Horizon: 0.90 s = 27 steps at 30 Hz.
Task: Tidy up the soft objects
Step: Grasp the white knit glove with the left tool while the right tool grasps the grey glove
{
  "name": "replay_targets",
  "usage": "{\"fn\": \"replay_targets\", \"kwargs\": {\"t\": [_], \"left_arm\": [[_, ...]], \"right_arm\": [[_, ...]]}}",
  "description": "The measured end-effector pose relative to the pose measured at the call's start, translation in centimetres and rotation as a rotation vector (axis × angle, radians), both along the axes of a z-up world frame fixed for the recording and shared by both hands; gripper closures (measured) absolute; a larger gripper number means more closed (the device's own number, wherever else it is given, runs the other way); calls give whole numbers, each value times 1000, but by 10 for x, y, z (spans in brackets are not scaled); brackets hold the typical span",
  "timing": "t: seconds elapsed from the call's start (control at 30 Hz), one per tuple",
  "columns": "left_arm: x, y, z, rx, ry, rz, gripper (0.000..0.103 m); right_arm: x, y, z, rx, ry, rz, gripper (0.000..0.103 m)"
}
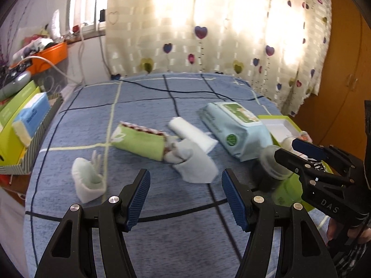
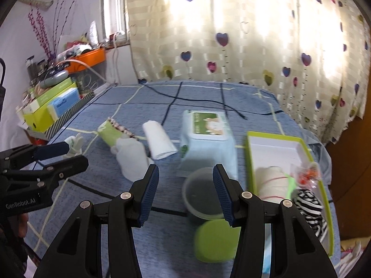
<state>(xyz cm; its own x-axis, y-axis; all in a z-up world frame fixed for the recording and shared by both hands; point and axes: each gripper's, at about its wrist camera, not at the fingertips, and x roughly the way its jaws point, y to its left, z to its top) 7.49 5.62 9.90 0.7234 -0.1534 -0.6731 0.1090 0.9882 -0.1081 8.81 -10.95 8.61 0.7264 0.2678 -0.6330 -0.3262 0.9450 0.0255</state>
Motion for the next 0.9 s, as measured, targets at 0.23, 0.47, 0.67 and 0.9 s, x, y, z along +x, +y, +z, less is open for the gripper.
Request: {"fn": "replay_targets", "kwargs": {"t": [0.23, 0.47, 0.67, 0.9], "left_arm": [[5, 39, -12, -4, 26, 91, 39], [8, 87, -29, -26, 64, 220, 39], [11, 110, -39, -25, 92, 277, 39], [20, 124, -53, -56, 138, 284, 39]], "right_arm": [[7, 36, -11, -8, 41, 88, 53], [21, 69, -26, -4, 84, 157, 53], [34, 88, -41, -27, 129, 177, 53], [47, 95, -53, -30, 163, 173, 53]]}}
